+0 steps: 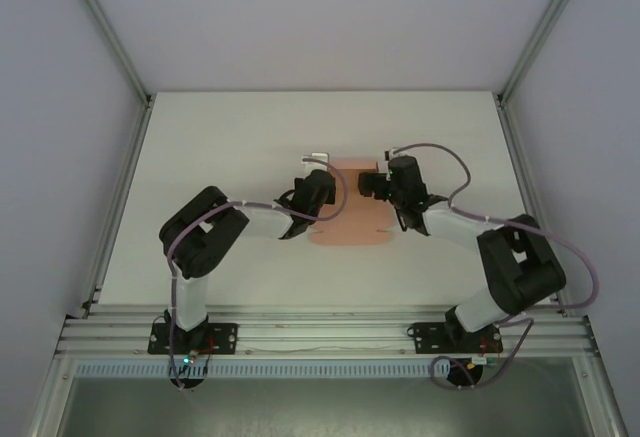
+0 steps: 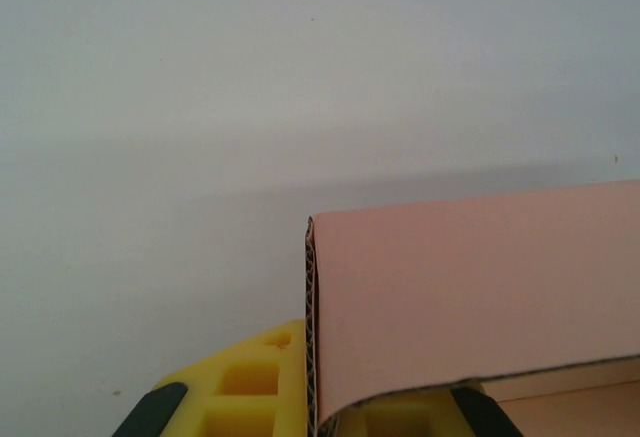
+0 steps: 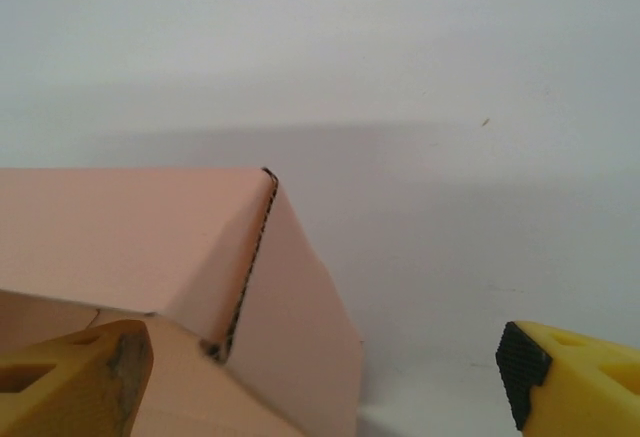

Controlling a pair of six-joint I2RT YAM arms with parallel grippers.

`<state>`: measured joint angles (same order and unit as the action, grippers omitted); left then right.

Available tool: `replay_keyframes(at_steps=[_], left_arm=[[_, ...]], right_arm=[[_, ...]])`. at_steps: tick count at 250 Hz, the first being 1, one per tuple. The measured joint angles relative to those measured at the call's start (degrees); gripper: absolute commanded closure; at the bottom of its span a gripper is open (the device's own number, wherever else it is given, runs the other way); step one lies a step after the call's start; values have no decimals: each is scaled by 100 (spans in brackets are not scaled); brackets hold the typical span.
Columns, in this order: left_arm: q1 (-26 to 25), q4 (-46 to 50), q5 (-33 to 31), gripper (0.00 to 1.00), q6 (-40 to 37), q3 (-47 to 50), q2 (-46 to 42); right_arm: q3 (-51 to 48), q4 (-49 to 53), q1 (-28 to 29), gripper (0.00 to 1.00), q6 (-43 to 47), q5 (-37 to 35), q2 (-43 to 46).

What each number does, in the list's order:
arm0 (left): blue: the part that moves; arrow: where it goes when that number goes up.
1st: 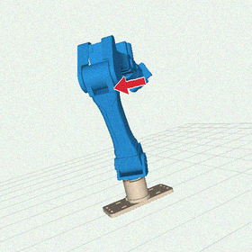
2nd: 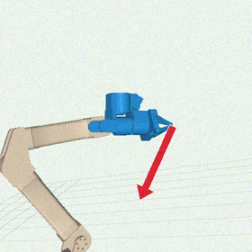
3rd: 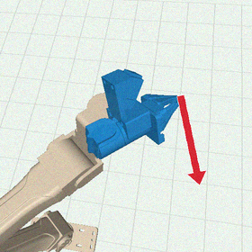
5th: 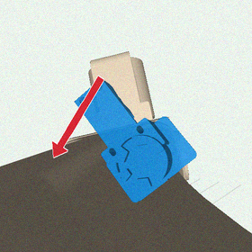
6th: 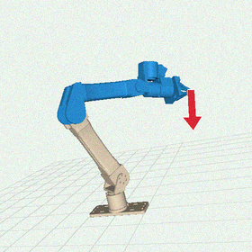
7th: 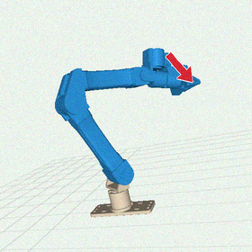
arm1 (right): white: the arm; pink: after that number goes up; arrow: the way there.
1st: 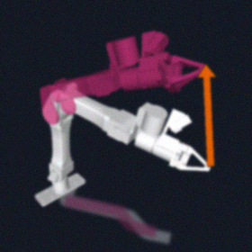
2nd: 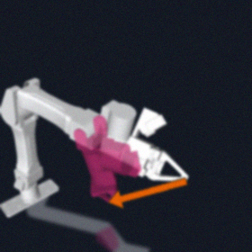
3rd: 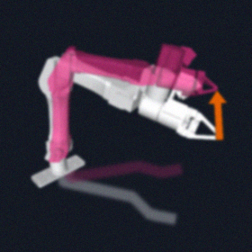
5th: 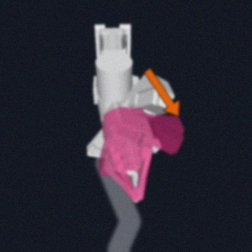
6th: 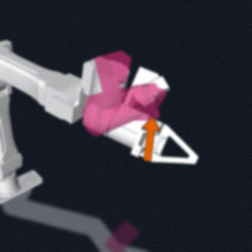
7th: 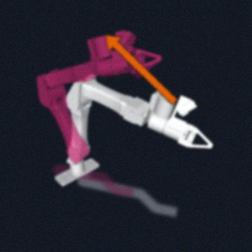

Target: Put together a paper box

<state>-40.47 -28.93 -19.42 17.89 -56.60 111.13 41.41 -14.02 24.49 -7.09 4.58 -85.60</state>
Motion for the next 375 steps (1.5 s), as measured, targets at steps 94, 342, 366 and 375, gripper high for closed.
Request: replay_keyframes(at_steps=[94,342,366,375], left_arm=[[48,428,219,100,-765,-26,-219],[-140,9482,1530,100,-6494,-5799,2107],[-170,9377,1279,100,-6487,-5801,2177],[-173,9311,1191,100,-6487,-5801,2190]], right_arm=[[-310,389,-610,0,-737,-693,1941],[-90,2881,-994,0,-874,-608,2833],[-90,2879,-994,0,-872,-608,2785],[-90,2879,-1001,0,-872,-608,2767]])
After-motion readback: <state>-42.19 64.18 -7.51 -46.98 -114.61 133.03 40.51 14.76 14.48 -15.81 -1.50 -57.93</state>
